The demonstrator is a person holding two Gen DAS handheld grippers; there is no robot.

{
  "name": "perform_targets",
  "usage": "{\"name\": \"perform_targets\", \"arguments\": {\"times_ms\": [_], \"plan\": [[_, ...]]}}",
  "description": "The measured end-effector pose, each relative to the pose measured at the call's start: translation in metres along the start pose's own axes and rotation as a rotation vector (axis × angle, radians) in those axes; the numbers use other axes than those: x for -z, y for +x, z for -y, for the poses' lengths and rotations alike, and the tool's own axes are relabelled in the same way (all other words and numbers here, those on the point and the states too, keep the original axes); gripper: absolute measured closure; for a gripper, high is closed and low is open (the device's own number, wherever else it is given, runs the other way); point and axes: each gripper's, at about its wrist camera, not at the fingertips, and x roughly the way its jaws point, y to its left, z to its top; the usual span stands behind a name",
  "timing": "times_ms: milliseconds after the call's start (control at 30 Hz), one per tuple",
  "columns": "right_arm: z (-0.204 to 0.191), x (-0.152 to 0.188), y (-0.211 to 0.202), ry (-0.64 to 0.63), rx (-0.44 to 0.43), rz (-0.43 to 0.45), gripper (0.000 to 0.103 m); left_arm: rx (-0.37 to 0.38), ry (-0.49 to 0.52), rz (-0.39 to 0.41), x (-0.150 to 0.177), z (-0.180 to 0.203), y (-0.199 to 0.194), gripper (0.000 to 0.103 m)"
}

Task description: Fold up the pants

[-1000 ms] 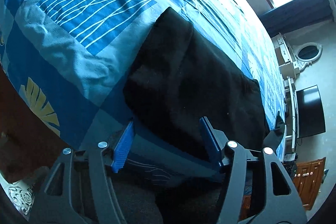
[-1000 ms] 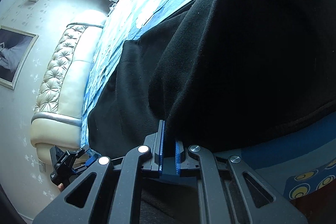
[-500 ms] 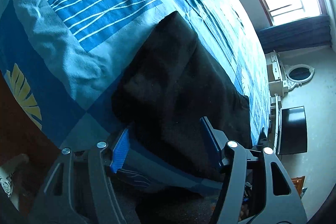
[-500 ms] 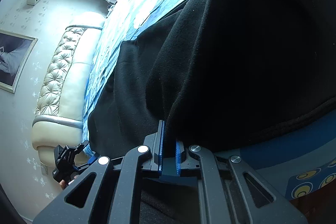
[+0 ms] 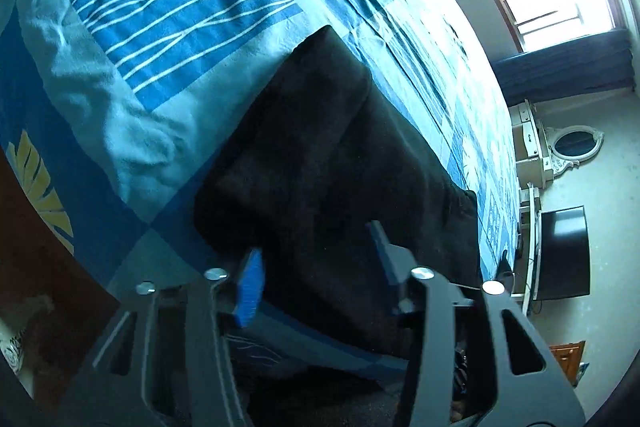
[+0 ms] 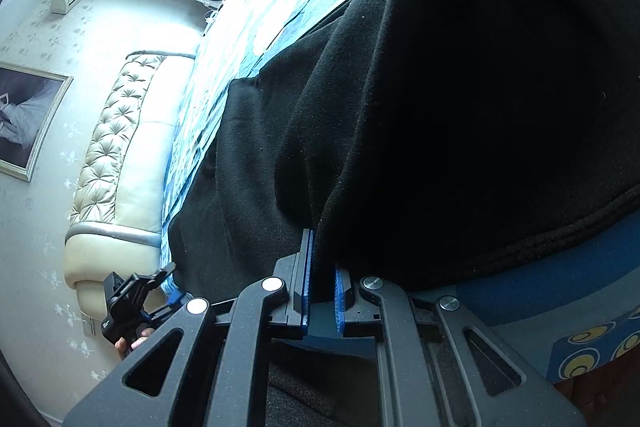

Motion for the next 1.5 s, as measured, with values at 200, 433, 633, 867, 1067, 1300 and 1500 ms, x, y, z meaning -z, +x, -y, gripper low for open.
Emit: {"name": "perform_targets", "arguments": {"times_ms": [200,433,633,867,1067,1300,1500], "plan": [[-0.011,0.003,-0.011,-0.04,-0.006,0.019,0.094,-0.053,0.013,0.01,0.001,-0.009,-0.004,0.096],[0.012,0.006,-0.001,0.001,-0.03,-0.017,0.095,-0.029,0.04,-0.002,0.002,-0.025,0.003,0.095],[0.016,-0.007,-0.043,-0.04,-0.051,0.046,0.086,-0.072,0.166,0.033,0.008,-0.005,-0.017,0.076],[0.088,-0.06,-0.183,0.043,0.047,0.389,0.074,-0.136,0.275,0.152,0.018,0.018,-0.049,0.035],[0.127,-0.115,-0.254,0.098,0.176,0.498,0.072,-0.199,0.306,0.171,0.009,0.036,-0.034,0.032],[0.064,-0.216,-0.192,-0.04,0.306,0.442,0.051,-0.243,0.277,0.159,0.008,0.046,-0.001,0.024],[0.051,-0.288,-0.1,-0.002,0.539,0.331,0.048,-0.264,0.301,0.131,0.012,0.042,0.012,0.023]]}}
